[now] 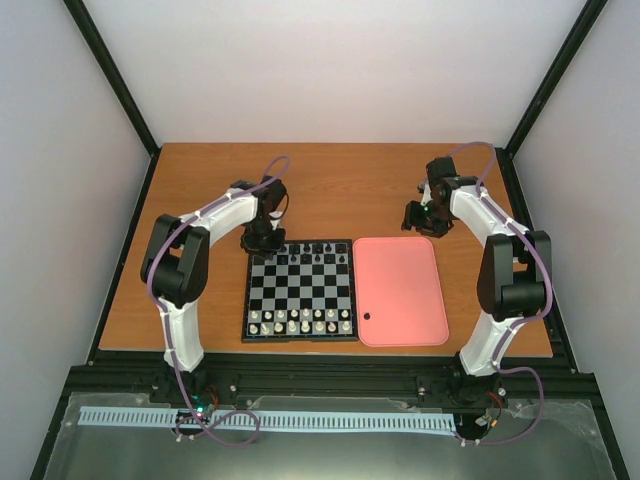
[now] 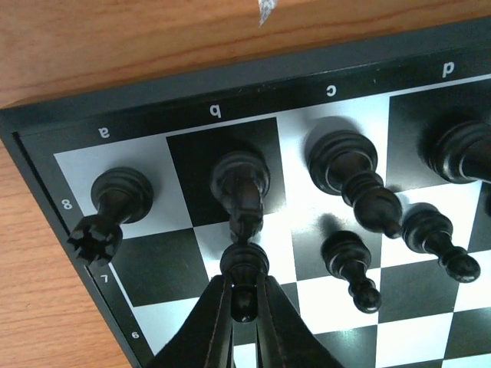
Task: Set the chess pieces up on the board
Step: Place the chess piece on the chessboard.
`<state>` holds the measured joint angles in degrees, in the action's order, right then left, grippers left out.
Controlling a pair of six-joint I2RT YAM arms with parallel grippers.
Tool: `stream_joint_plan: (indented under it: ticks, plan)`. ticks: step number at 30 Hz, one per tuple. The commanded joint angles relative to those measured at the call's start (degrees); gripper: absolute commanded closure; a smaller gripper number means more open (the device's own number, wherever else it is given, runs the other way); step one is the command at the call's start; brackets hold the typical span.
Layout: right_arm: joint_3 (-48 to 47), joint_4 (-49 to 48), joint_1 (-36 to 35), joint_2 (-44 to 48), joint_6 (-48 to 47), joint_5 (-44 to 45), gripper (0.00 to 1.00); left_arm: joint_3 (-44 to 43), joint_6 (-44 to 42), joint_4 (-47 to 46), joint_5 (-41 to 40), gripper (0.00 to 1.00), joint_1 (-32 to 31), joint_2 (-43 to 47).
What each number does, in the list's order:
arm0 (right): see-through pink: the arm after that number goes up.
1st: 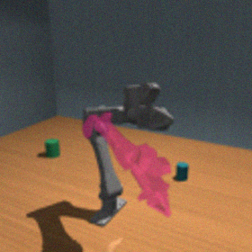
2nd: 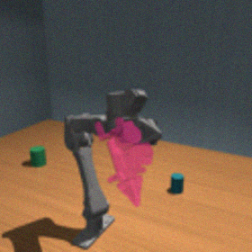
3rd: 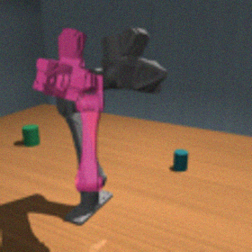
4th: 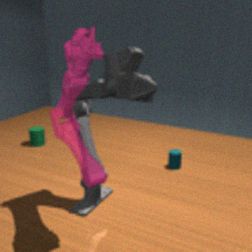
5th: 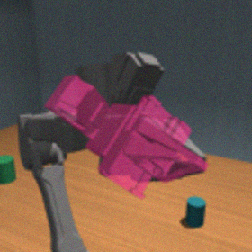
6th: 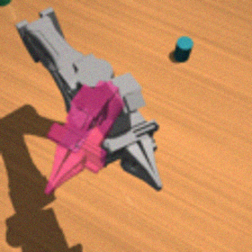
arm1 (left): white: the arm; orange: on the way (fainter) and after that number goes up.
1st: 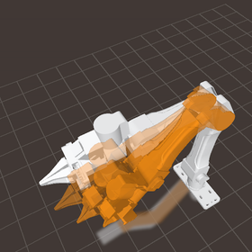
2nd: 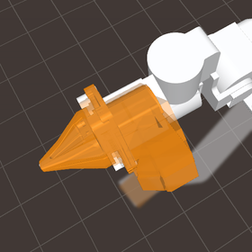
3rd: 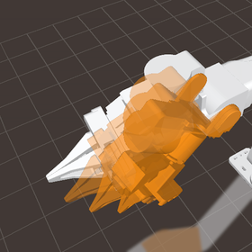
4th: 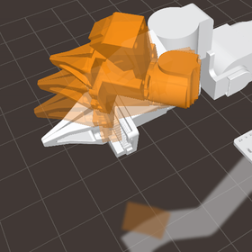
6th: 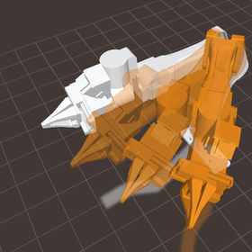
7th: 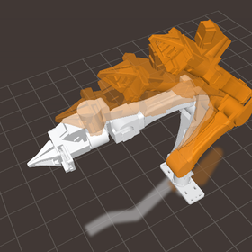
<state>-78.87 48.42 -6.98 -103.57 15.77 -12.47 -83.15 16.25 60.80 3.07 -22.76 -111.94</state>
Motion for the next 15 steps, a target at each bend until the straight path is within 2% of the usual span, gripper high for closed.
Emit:
stream_joint_plan:
  ticks: [1, 15]
  plan:
    - [-0.91, 0.53, 0.57, -0.32, -0.52, 0.09, 0.44, -2.00, -0.60, -1.12, 0.04, 0.92, 0.53, -1.03]
    - [-1.02, 0.53, 0.57, -0.15, -0.14, 0.07, 0.44, -1.21, -0.96, -0.56, 0.05, 0.84, 0.53, -0.06]
